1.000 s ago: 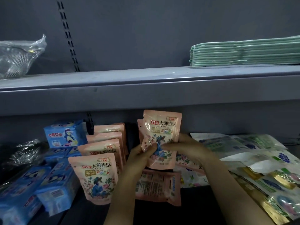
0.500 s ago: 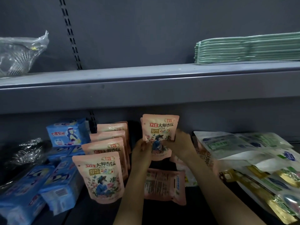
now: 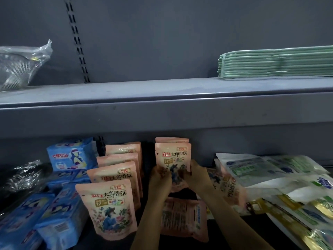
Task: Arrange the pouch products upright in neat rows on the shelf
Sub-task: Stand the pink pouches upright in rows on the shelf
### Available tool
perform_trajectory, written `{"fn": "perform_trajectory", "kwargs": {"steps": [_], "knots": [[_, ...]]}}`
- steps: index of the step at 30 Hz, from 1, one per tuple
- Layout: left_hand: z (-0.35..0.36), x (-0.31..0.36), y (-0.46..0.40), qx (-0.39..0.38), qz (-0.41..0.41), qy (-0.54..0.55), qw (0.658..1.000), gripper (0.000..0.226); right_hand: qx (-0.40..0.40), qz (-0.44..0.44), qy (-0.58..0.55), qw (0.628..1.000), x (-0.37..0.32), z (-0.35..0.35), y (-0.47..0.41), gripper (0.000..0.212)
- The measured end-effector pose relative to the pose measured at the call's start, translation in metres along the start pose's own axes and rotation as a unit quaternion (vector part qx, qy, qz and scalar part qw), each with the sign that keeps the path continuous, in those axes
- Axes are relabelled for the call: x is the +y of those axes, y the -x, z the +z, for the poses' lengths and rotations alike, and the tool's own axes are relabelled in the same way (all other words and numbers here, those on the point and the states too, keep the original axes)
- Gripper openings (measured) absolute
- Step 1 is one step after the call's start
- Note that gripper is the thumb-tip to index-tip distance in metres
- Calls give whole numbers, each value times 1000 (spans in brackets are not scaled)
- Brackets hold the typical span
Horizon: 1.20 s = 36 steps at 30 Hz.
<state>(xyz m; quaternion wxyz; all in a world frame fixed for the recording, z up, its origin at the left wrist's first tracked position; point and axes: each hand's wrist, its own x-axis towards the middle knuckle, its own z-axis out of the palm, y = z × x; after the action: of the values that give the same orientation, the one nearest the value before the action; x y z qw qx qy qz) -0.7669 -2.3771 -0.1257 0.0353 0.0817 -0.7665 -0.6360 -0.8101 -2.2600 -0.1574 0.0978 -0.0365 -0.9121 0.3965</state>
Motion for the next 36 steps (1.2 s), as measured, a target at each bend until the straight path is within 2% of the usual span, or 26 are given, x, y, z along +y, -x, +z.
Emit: {"fn": "perform_trajectory", "kwargs": {"steps": [13,19,25,32,36], "knots": [[1,2,0,-28,-13,30,999,44,-43,55,5,998,-4,-1,-5,31],[-3,-2,1,-31,-46,-7,998,63,-22,60,-7,998,-1,-5,-3,34],[-3,11,12,-31,-39,-27,998,47,-13,37,51,998,-4,-25,8,25],[-6,7,35,-60,26,-58,996,41,-110,54,83,989,-3,-38,45,25],[-10,0,41,-50,35,-94,994,44,-211,189,88,955,-2,-44,86,32]]}}
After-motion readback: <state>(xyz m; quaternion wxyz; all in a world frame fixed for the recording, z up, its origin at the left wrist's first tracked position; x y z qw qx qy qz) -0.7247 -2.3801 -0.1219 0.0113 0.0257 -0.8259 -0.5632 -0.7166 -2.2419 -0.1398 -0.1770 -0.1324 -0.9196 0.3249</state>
